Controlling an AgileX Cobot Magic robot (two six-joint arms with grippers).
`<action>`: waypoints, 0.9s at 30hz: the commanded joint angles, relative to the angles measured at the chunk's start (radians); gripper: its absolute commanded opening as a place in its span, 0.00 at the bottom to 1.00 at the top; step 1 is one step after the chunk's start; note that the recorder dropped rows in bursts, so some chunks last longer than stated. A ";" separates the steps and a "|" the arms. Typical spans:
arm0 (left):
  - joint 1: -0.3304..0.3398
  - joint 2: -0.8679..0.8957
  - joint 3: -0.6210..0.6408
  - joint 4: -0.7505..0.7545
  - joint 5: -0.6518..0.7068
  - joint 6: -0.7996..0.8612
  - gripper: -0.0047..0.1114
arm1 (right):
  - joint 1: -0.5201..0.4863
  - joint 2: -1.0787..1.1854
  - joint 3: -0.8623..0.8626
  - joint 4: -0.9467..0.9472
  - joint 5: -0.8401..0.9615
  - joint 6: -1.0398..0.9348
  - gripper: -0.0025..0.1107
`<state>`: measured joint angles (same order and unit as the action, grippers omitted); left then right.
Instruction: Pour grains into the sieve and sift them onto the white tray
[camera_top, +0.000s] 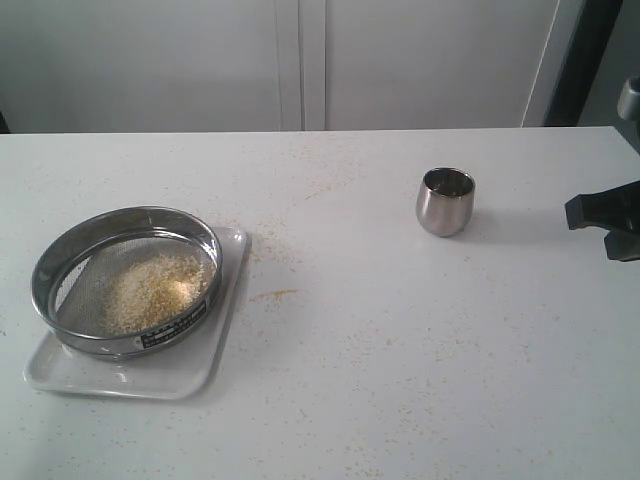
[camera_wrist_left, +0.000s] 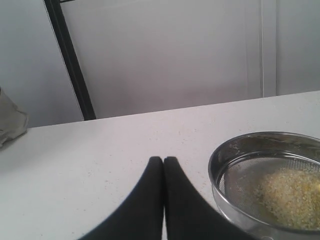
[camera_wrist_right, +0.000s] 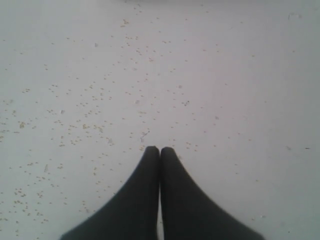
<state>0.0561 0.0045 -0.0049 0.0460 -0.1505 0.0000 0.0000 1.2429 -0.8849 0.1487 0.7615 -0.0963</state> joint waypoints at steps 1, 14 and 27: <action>0.002 -0.005 0.005 0.000 -0.050 0.000 0.04 | -0.006 -0.008 0.004 -0.009 -0.007 -0.005 0.02; 0.002 -0.005 0.005 -0.012 -0.030 -0.053 0.04 | -0.006 -0.008 0.004 -0.009 -0.007 -0.005 0.02; 0.002 0.222 -0.220 -0.017 0.209 -0.102 0.04 | -0.006 -0.008 0.004 -0.009 -0.007 -0.005 0.02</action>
<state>0.0561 0.1618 -0.1606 0.0418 -0.0115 -0.0921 0.0000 1.2429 -0.8849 0.1487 0.7615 -0.0963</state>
